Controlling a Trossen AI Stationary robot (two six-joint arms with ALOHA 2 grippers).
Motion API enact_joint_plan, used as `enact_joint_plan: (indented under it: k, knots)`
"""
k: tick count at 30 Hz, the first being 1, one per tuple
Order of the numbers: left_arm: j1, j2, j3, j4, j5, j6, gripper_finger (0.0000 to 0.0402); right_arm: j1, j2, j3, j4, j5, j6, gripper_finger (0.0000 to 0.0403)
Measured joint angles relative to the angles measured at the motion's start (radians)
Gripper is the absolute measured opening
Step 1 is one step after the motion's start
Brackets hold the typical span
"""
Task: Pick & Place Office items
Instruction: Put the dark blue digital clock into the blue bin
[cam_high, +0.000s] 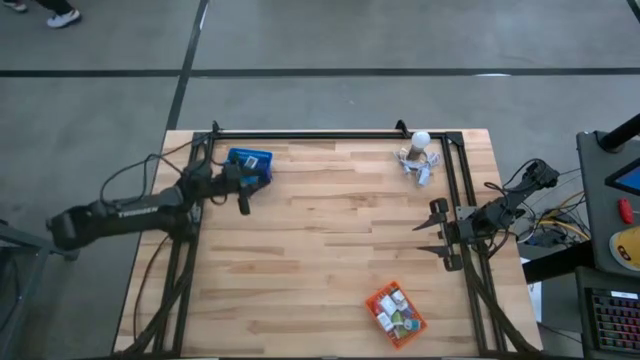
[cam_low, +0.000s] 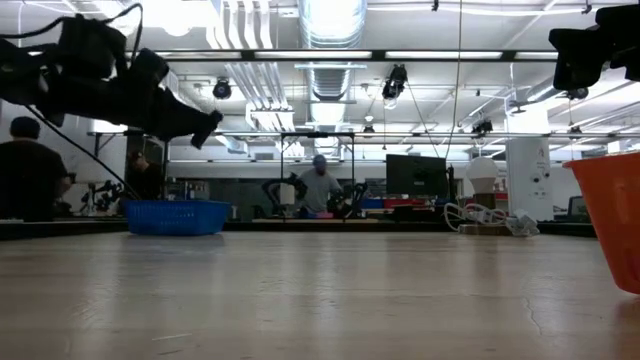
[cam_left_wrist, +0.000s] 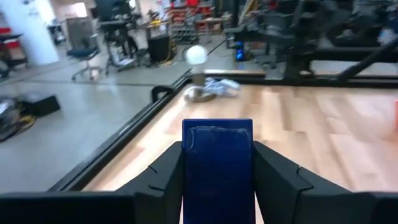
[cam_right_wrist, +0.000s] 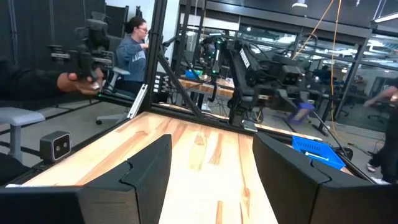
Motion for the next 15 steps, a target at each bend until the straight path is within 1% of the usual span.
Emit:
enact_joint_plan:
  k: [2, 5, 12, 15]
  knots:
    - [0.071, 0.006, 0.013, -0.031, 0.039, 0.003, 0.0146, 0.000, 0.000, 0.000, 0.000, 0.000, 0.000, 0.0219]
    - [0.158, 0.026, 0.045, -0.124, 0.073, 0.032, 0.0146, 0.000, 0.000, 0.000, 0.000, 0.000, -0.005, 0.0219]
    - [0.254, 0.120, 0.132, -0.274, 0.070, 0.110, 0.0146, 0.000, 0.000, 0.000, 0.005, 0.000, -0.015, 0.0219]
    - [0.281, 0.183, 0.180, -0.320, 0.034, 0.149, 0.0146, 0.000, 0.000, 0.000, 0.009, 0.000, -0.016, 0.0219]
